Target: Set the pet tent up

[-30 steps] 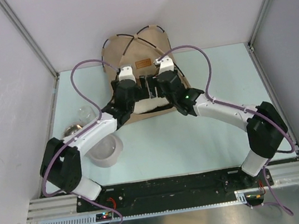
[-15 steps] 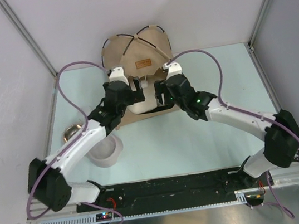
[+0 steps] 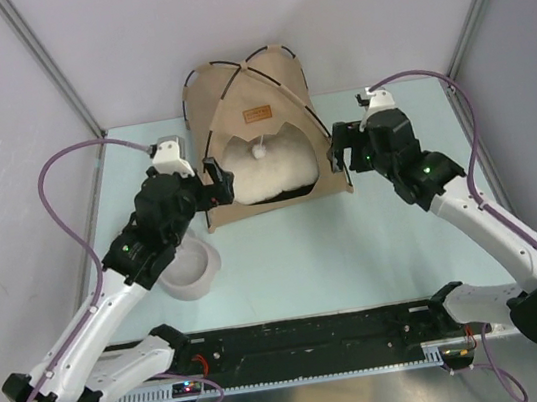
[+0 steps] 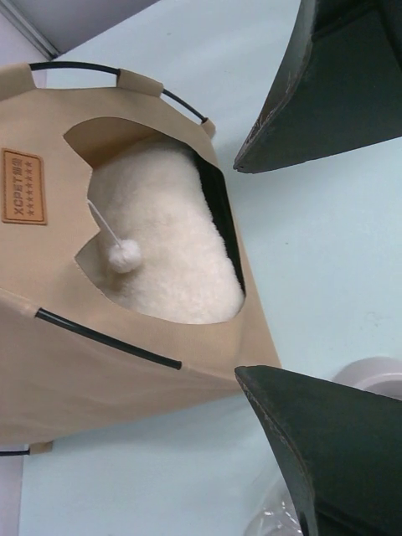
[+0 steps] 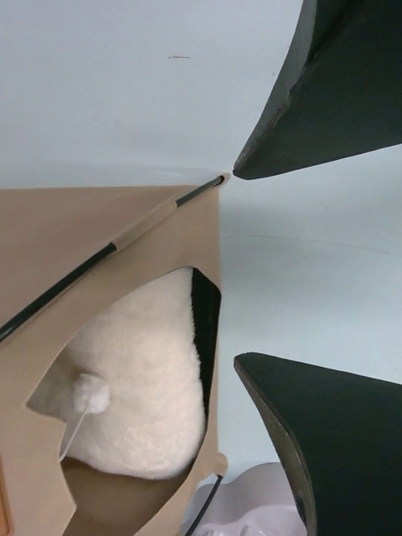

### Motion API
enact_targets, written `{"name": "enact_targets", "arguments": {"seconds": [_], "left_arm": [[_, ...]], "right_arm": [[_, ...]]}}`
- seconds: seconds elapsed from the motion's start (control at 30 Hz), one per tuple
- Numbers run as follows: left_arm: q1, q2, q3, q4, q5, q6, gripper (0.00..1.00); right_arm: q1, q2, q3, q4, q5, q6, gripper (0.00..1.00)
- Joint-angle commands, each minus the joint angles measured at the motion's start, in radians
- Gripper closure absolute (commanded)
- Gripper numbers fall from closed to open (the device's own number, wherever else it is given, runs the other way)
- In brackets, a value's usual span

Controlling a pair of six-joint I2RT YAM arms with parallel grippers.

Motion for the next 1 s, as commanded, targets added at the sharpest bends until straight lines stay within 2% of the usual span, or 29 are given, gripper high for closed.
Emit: {"name": "enact_targets", "arguments": {"seconds": [0.0, 0.23, 0.43, 0.63, 0.83, 0.97], "left_arm": [[-0.002, -0.027, 0.019, -0.09, 0.025, -0.009, 0.0], [-0.001, -0.14, 0.081, -0.218, 0.043, -0.037, 0.0], [-0.001, -0.247, 0.057, -0.304, 0.081, -0.053, 0.0], [-0.002, -0.299, 0.042, -0.337, 0.131, -0.065, 0.0], [-0.001, -0.315, 0.078, -0.374, 0.105, -0.06, 0.0], [-0.002, -0.324, 0.094, -0.418, 0.037, -0.06, 0.0]], "right_arm": [[-0.078, 0.048, -0.008, 0.042, -0.171, -0.073, 0.13], [-0.151, 0.23, 0.028, 0.19, -0.274, -0.175, 0.29], [-0.167, 0.342, 0.051, 0.261, -0.25, -0.256, 0.35], [-0.174, 0.38, 0.062, 0.262, -0.25, -0.288, 0.43], [-0.155, 0.385, 0.055, 0.211, -0.261, -0.28, 0.69], [-0.132, 0.346, 0.02, 0.194, -0.238, -0.253, 0.78]]}}
